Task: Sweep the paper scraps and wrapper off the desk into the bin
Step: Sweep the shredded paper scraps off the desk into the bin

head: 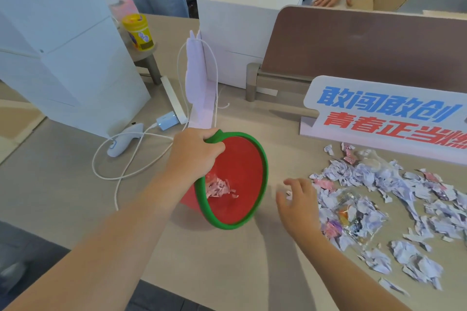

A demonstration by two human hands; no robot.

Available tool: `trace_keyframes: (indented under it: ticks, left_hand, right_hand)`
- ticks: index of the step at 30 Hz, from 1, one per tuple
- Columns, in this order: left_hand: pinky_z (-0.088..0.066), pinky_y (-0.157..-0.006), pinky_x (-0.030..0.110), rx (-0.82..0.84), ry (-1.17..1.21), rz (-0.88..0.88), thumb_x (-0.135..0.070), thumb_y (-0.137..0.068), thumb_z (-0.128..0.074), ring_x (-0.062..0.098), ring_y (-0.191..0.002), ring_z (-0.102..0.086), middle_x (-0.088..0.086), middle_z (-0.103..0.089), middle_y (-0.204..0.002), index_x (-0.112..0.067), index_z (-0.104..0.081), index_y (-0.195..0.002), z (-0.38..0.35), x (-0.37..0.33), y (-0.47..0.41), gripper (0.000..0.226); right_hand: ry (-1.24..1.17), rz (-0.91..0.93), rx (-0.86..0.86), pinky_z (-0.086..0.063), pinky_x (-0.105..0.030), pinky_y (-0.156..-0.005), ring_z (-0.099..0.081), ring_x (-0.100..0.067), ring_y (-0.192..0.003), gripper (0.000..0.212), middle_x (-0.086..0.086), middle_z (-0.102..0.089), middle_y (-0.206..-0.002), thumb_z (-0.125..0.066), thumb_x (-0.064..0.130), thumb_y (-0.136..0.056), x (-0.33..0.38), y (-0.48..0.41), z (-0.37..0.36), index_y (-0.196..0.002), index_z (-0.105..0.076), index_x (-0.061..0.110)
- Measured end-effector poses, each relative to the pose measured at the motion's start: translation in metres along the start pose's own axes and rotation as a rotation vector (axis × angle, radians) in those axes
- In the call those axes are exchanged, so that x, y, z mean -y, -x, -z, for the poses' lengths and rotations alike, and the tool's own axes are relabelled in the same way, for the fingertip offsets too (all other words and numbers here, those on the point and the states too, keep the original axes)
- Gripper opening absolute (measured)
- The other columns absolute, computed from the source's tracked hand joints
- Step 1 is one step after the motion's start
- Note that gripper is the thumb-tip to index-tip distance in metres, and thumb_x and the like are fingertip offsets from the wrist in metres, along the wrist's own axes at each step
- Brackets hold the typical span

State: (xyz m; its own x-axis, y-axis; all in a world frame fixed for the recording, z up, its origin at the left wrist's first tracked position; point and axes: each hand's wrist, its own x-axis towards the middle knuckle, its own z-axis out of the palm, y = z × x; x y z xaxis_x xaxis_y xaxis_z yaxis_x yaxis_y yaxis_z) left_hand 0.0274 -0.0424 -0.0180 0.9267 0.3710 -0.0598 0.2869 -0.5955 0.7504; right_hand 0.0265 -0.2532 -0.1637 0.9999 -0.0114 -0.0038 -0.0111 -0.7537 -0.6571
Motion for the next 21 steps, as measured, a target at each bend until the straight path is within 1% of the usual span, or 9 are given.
trace_keyframes:
  ticks: [2, 4, 6, 8, 12, 15, 17, 19, 21]
  left_hand:
    - [-0.037, -0.042, 0.015, 0.015, -0.004, -0.006, -0.021, -0.074, -0.062, 0.005, -0.041, -0.047, -0.004, -0.066, -0.057, -0.035, -0.074, -0.092, -0.009, -0.002, -0.003, 0.026]
    - [-0.043, -0.047, 0.024, 0.025, -0.018, -0.027, -0.023, -0.073, -0.062, 0.007, -0.043, -0.051, -0.004, -0.063, -0.054, -0.034, -0.074, -0.087, -0.016, -0.005, -0.005, 0.022]
    - [-0.047, -0.054, 0.029, 0.031, -0.024, -0.042, -0.022, -0.073, -0.063, 0.013, -0.051, -0.057, -0.001, -0.069, -0.063, -0.041, -0.072, -0.085, -0.022, -0.010, -0.006, 0.024]
    - [-0.046, -0.054, 0.027, 0.042, -0.024, -0.053, -0.022, -0.073, -0.063, 0.014, -0.050, -0.055, 0.001, -0.071, -0.067, -0.047, -0.068, -0.084, -0.025, -0.013, -0.008, 0.028]
    - [-0.039, -0.047, 0.024, 0.074, 0.006, -0.058, -0.018, -0.074, -0.062, 0.010, -0.041, -0.041, 0.008, -0.060, -0.055, -0.042, -0.064, -0.066, -0.026, -0.015, -0.011, 0.026]
    - [-0.035, -0.039, 0.016, 0.070, 0.019, -0.041, -0.015, -0.075, -0.062, 0.009, -0.038, -0.040, 0.010, -0.060, -0.056, -0.044, -0.062, -0.064, -0.025, -0.017, -0.010, 0.031]
    - [-0.036, -0.041, 0.019, 0.069, -0.011, -0.041, -0.016, -0.074, -0.061, 0.011, -0.040, -0.040, 0.019, -0.064, -0.064, -0.039, -0.058, -0.064, -0.027, -0.017, -0.010, 0.026]
    - [-0.038, -0.047, 0.025, 0.077, -0.030, -0.041, -0.018, -0.072, -0.061, 0.013, -0.045, -0.042, 0.021, -0.066, -0.072, -0.036, -0.054, -0.067, -0.028, -0.018, -0.008, 0.020]
    - [-0.044, -0.051, 0.033, 0.070, -0.027, -0.035, -0.020, -0.071, -0.061, 0.015, -0.048, -0.046, 0.018, -0.069, -0.074, -0.037, -0.053, -0.062, -0.029, -0.017, -0.008, 0.021]
  right_hand:
    - [0.227, 0.013, 0.173, -0.038, -0.041, -0.098, -0.044, -0.028, -0.113, 0.035, -0.007, -0.050, -0.121, -0.054, 0.036, -0.085, -0.032, 0.002, -0.004, -0.116, -0.054, 0.019]
    - [0.374, 0.110, 0.253, -0.039, -0.039, -0.098, -0.045, -0.026, -0.112, 0.039, -0.003, -0.049, -0.120, -0.052, 0.045, -0.086, -0.052, 0.005, -0.008, -0.117, -0.053, 0.022]
    - [0.419, 0.194, 0.223, -0.046, -0.039, -0.087, -0.053, -0.027, -0.099, 0.033, -0.002, -0.055, -0.109, -0.047, 0.047, -0.087, -0.067, 0.004, -0.010, -0.108, -0.055, 0.024]
    - [0.372, 0.229, 0.165, -0.048, -0.036, -0.071, -0.057, -0.025, -0.082, 0.029, -0.001, -0.058, -0.092, -0.036, 0.042, -0.087, -0.073, 0.003, -0.010, -0.095, -0.056, 0.023]
    - [0.395, 0.290, 0.141, -0.039, -0.031, -0.048, -0.059, -0.027, -0.060, 0.026, -0.003, -0.059, -0.070, -0.039, 0.028, -0.086, -0.073, -0.006, -0.010, -0.076, -0.057, 0.013]
    - [0.449, 0.216, 0.305, -0.033, -0.034, -0.058, -0.059, -0.033, -0.075, 0.013, -0.008, -0.058, -0.094, -0.040, 0.018, -0.092, -0.066, -0.017, -0.006, -0.092, -0.051, 0.010]
    - [0.442, 0.121, 0.395, -0.035, -0.034, -0.061, -0.051, -0.028, -0.073, 0.004, -0.007, -0.054, -0.097, -0.041, 0.012, -0.090, -0.062, -0.025, 0.000, -0.088, -0.040, 0.015]
    - [0.300, 0.011, 0.314, -0.036, -0.034, -0.061, -0.046, -0.025, -0.069, 0.014, -0.006, -0.052, -0.083, -0.042, 0.006, -0.086, -0.053, -0.030, 0.006, -0.080, -0.036, 0.016]
    - [0.008, -0.104, 0.102, -0.034, -0.034, -0.055, -0.047, -0.027, -0.067, 0.017, -0.004, -0.052, -0.072, -0.040, 0.002, -0.088, -0.033, -0.034, 0.019, -0.076, -0.041, 0.014]
